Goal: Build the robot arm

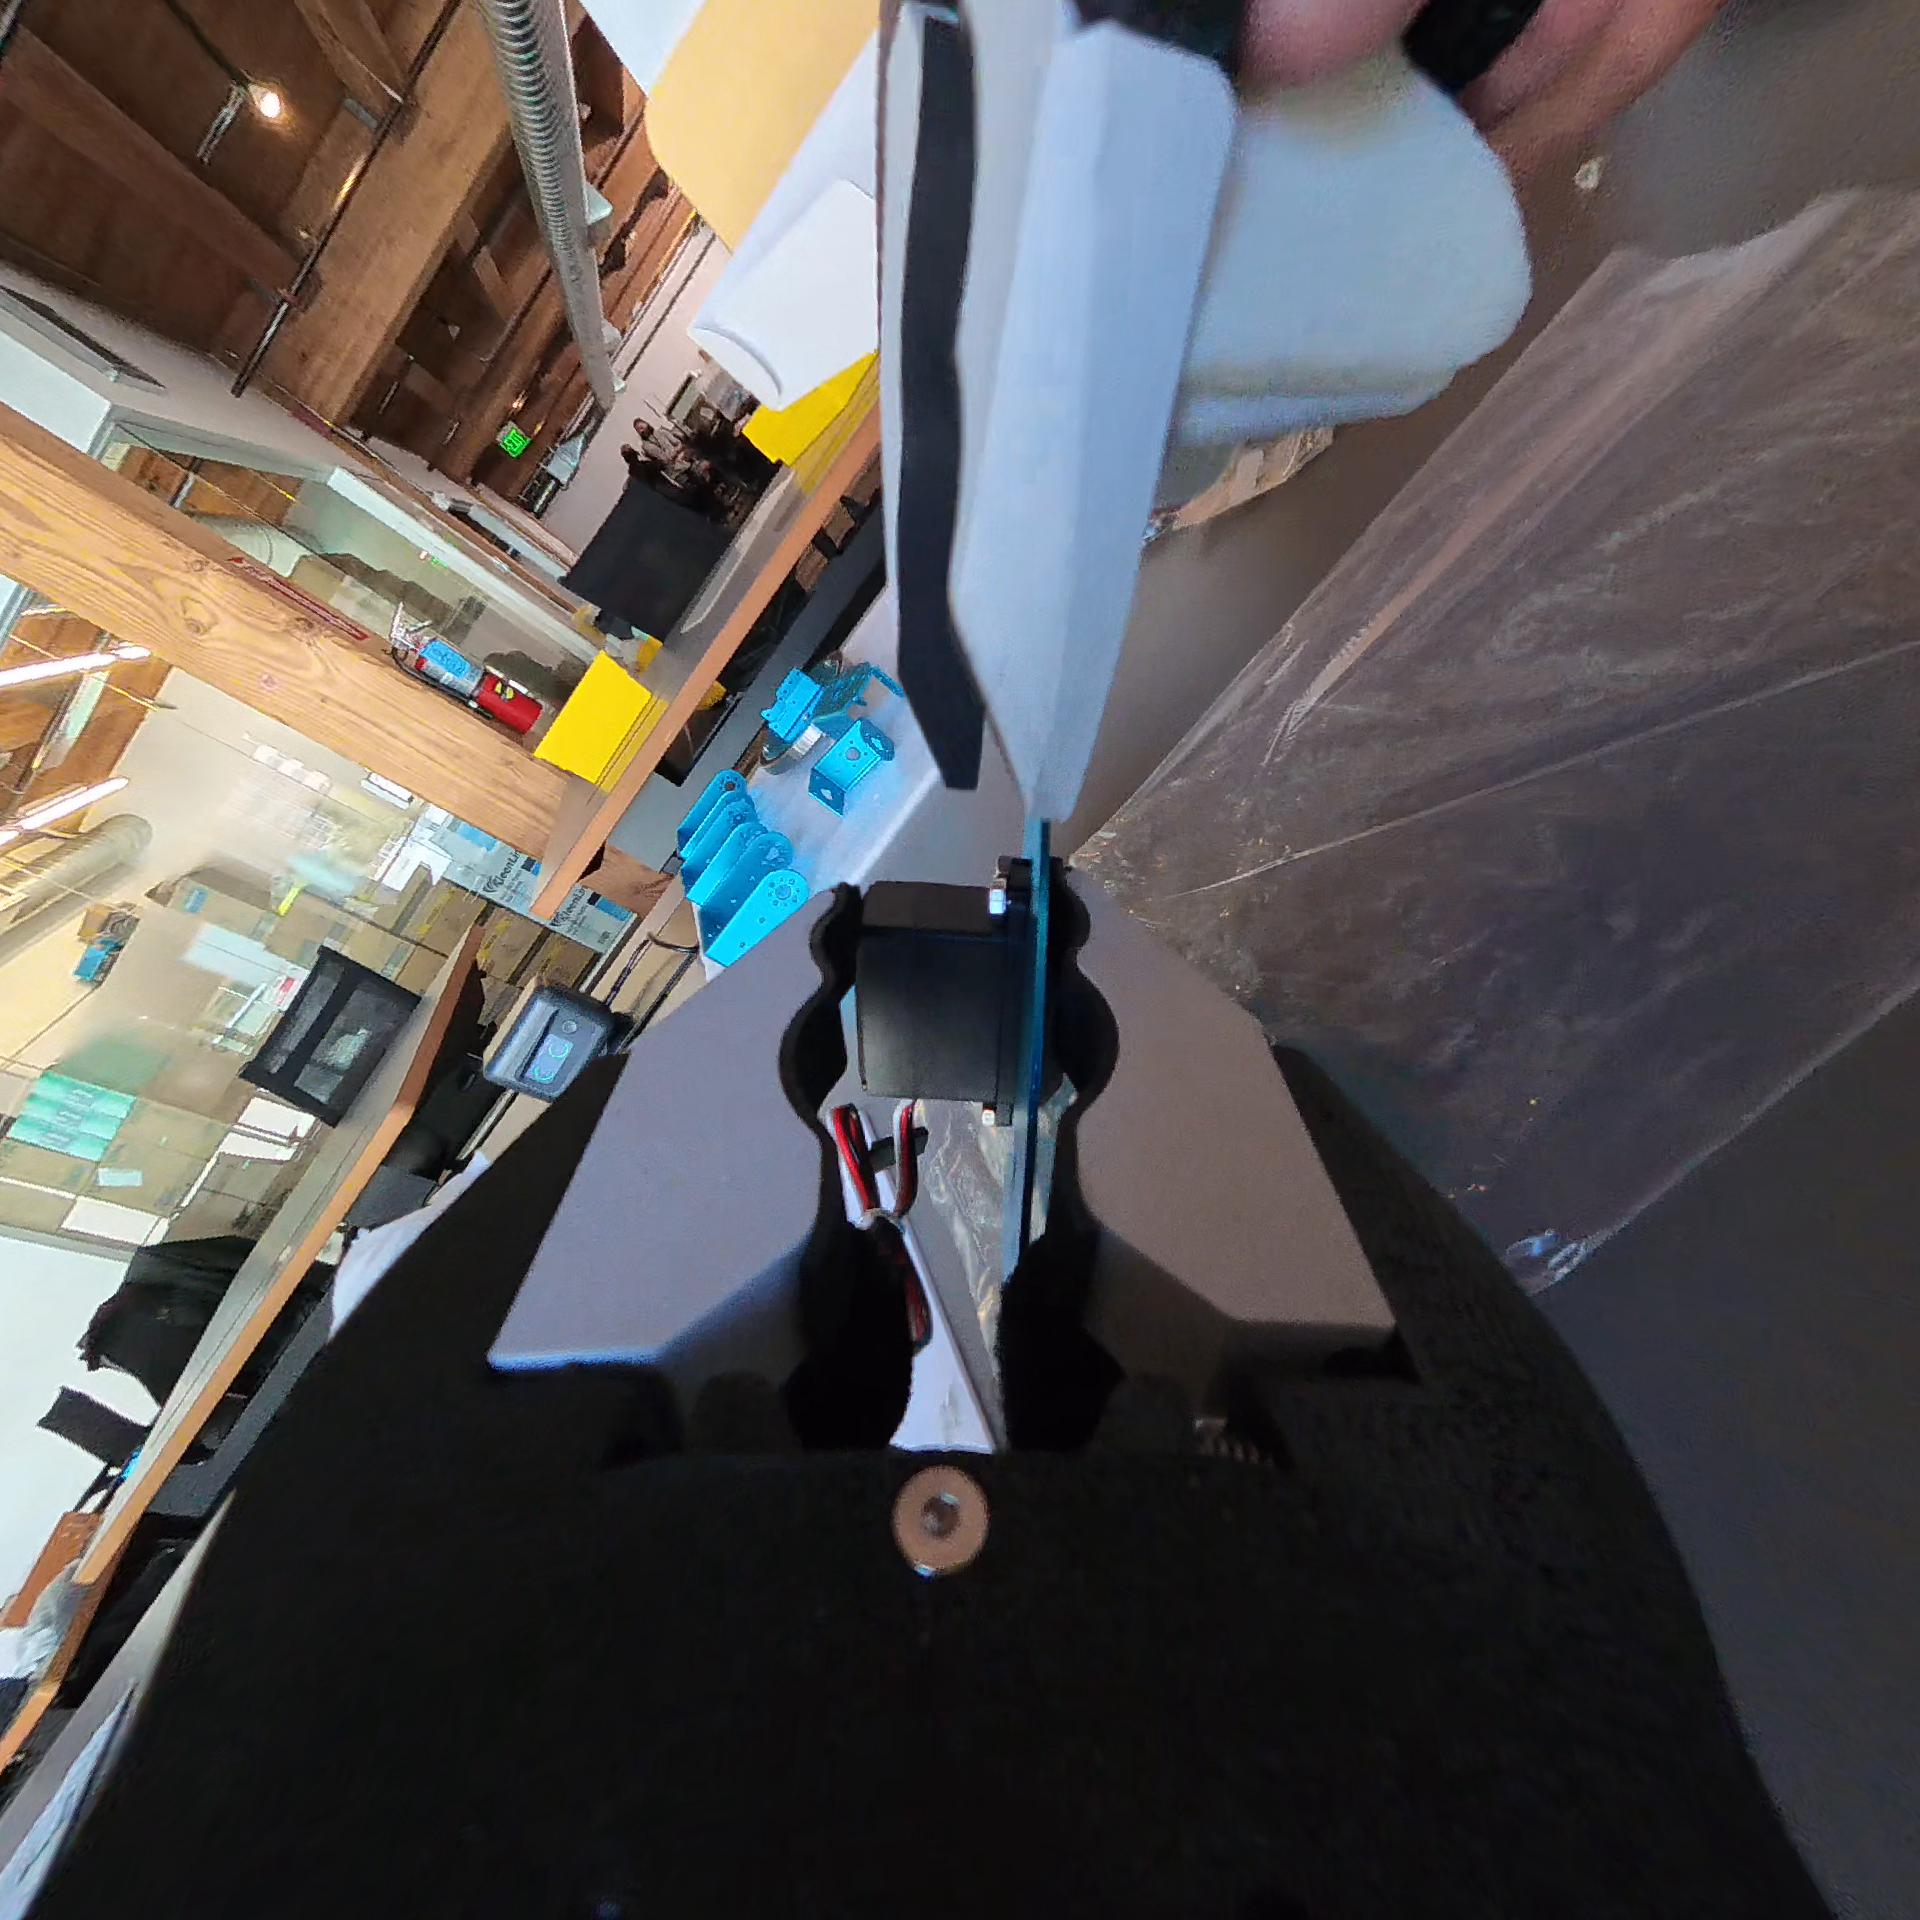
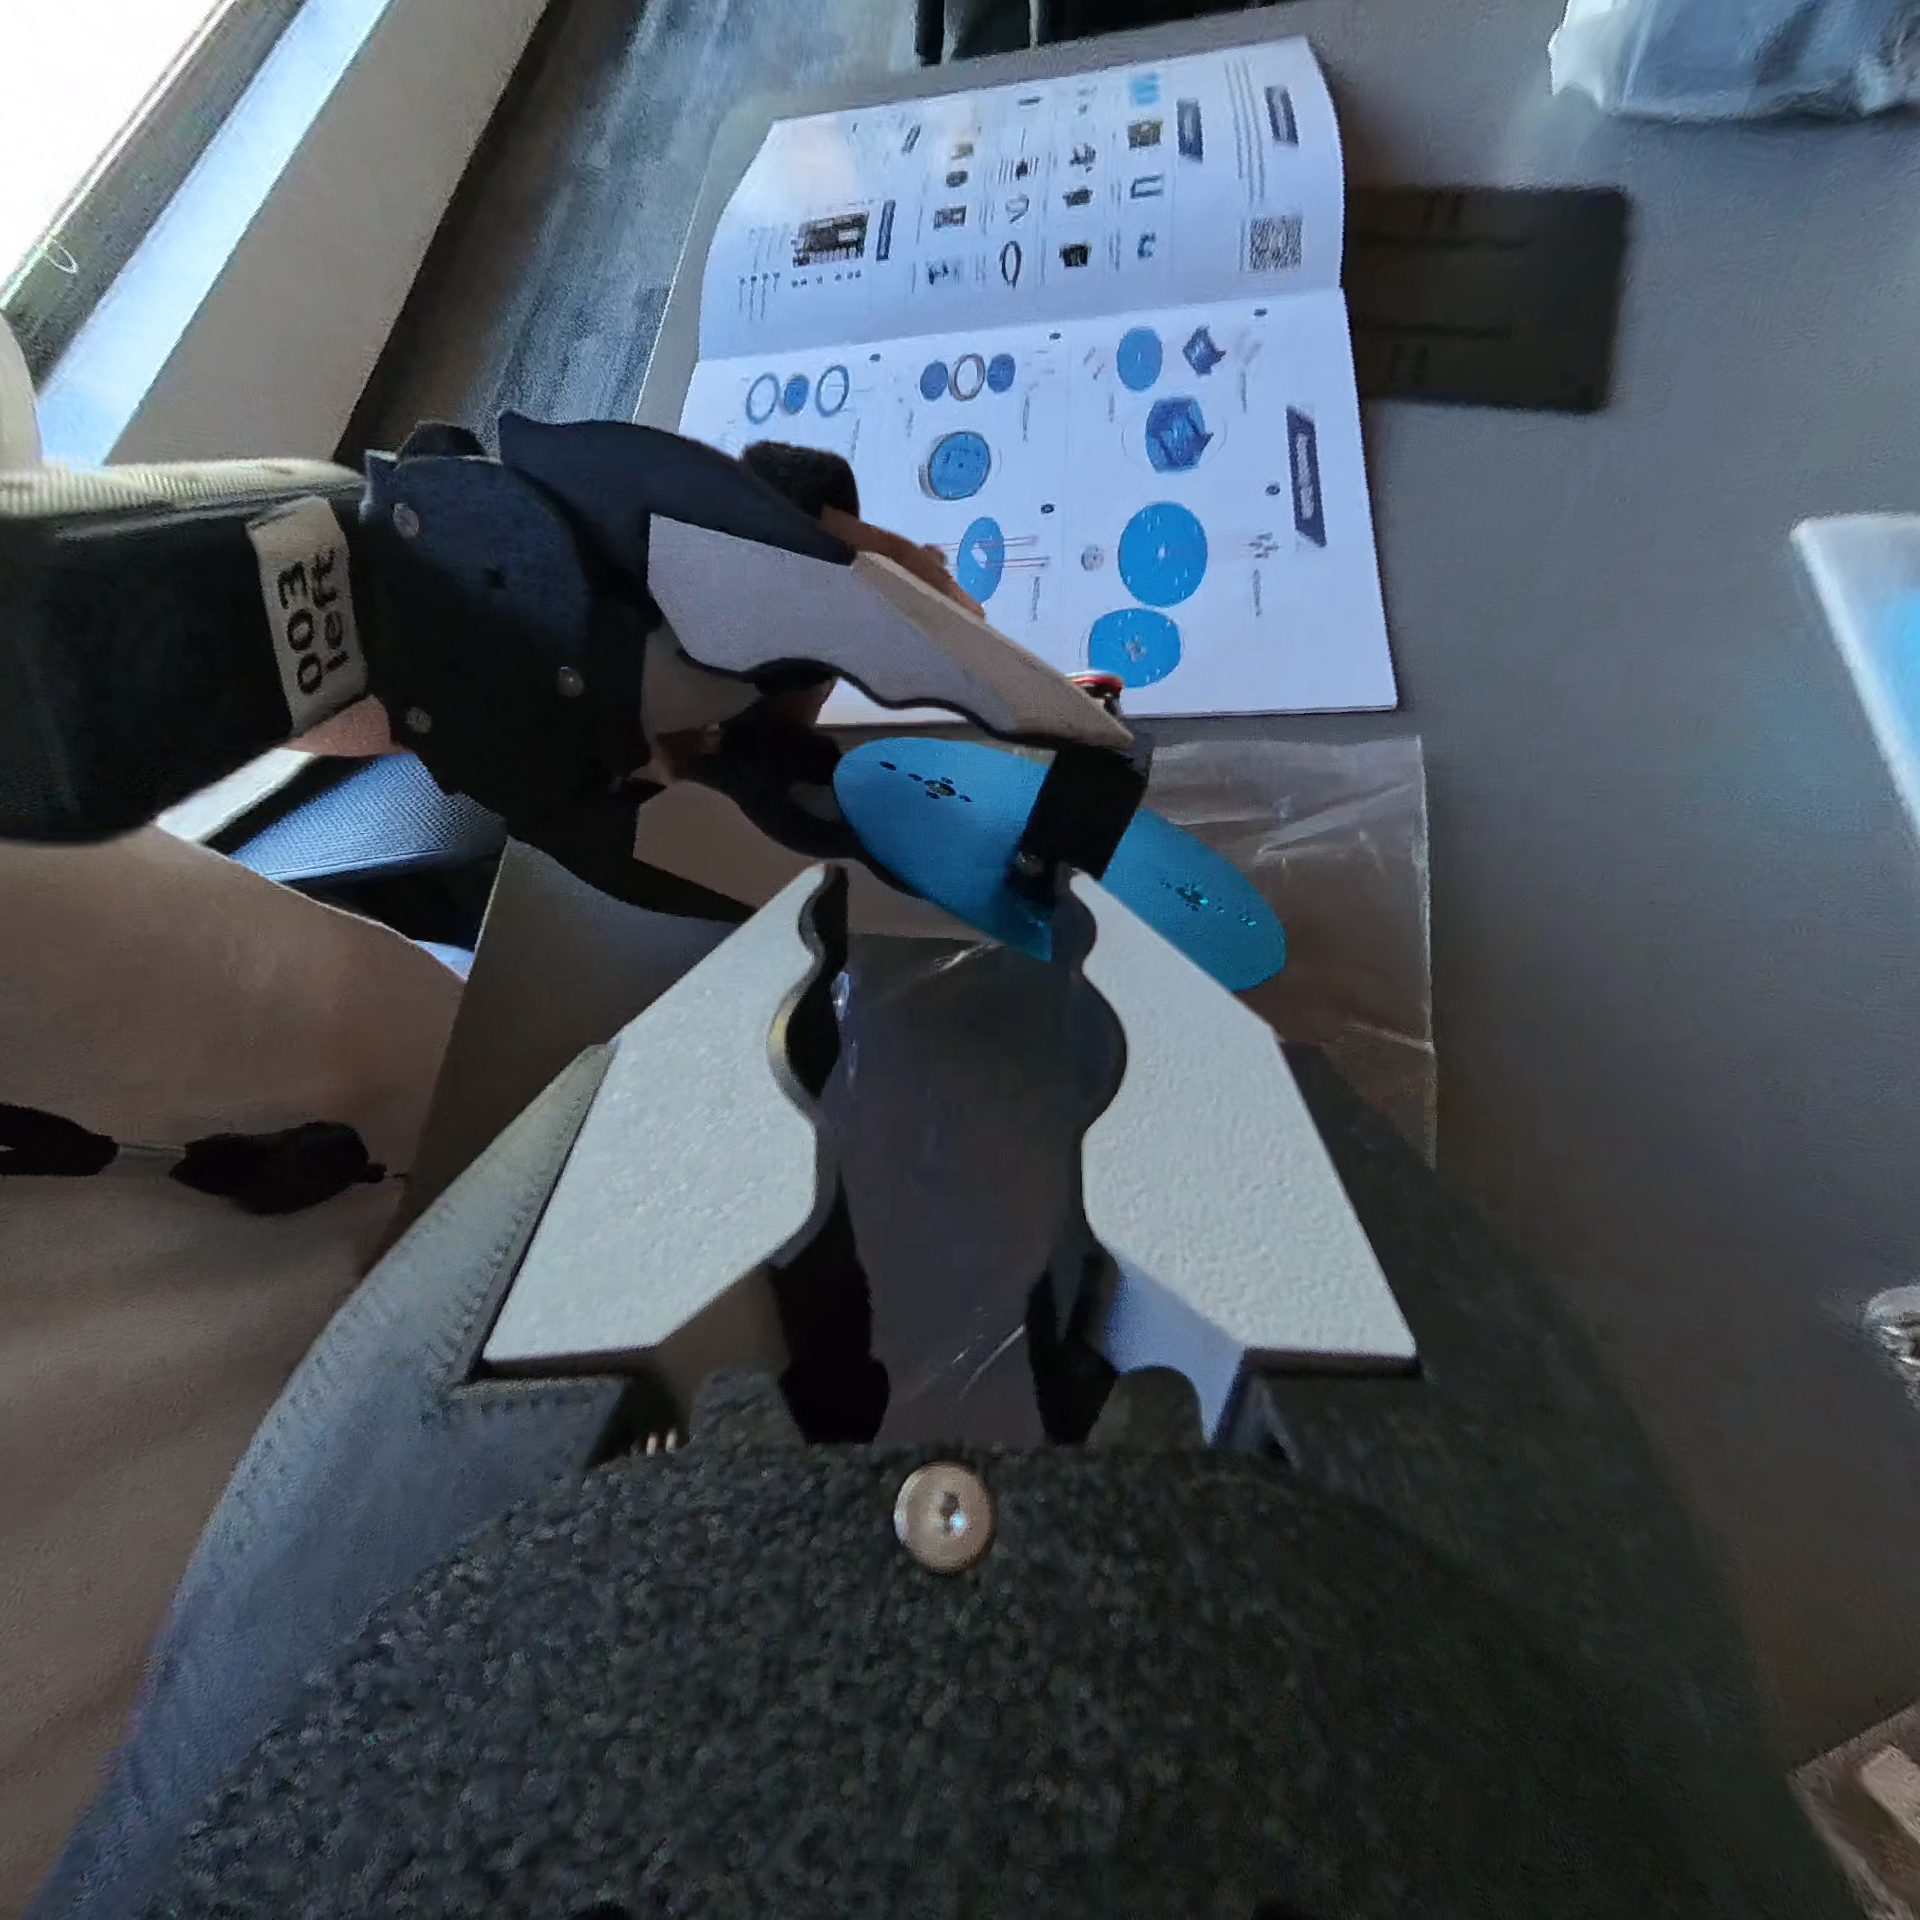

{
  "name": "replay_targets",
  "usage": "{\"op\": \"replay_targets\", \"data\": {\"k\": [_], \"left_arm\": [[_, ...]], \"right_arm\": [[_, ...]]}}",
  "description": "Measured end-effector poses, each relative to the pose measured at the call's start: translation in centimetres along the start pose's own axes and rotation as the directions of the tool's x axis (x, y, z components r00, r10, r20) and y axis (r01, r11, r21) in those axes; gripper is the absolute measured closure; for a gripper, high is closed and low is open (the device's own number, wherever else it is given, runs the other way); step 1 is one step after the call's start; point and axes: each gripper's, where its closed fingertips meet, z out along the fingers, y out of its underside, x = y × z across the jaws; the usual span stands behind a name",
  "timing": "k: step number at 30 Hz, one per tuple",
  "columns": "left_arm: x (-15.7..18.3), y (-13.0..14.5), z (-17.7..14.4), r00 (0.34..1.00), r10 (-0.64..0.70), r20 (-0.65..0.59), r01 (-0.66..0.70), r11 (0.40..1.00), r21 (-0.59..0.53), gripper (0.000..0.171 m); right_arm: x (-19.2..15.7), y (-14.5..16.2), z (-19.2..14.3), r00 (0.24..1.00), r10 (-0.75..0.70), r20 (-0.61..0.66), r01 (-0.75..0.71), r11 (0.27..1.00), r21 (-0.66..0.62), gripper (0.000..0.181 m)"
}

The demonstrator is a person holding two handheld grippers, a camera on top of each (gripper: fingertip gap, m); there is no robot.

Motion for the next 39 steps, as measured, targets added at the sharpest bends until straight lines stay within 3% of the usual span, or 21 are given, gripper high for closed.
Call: {"op": "replay_targets", "data": {"k": [13,20,23,28,32,35,39], "left_arm": [[0.1,0.7,0.0,0.995,0.087,0.044,-0.085,0.996,-0.035,0.136],[0.0,0.9,0.0,0.992,0.113,0.056,-0.11,0.993,-0.046,0.136],[0.1,0.4,0.1,0.992,0.112,0.05,-0.111,0.993,-0.034,0.135],[0.1,0.4,0.1,0.992,0.116,0.052,-0.115,0.993,-0.034,0.136],[0.5,0.3,-0.1,0.99,0.134,0.052,-0.133,0.991,-0.031,0.135],[0.5,0.2,-0.1,0.988,0.146,0.056,-0.144,0.989,-0.028,0.135],[0.2,0.5,0.1,0.989,0.137,0.063,-0.135,0.99,-0.031,0.135]], "right_arm": [[0.6,1.4,1.9,0.993,0.033,-0.11,-0.043,0.995,-0.087,0.145],[0.2,1.1,2.4,0.992,0.082,-0.097,-0.089,0.994,-0.069,0.144],[-1.9,0.4,2.6,0.999,0.052,0.018,-0.051,0.998,-0.037,0.154],[0.1,0.4,1.7,0.996,0.025,-0.085,-0.03,0.998,-0.048,0.147],[-0.4,0.8,2.5,0.997,0.044,-0.06,-0.048,0.997,-0.06,0.139],[-2.4,0.5,2.9,0.994,0.088,0.067,-0.085,0.995,-0.047,0.144],[-0.1,0.6,1.7,0.997,0.065,-0.049,-0.068,0.996,-0.05,0.144]]}}
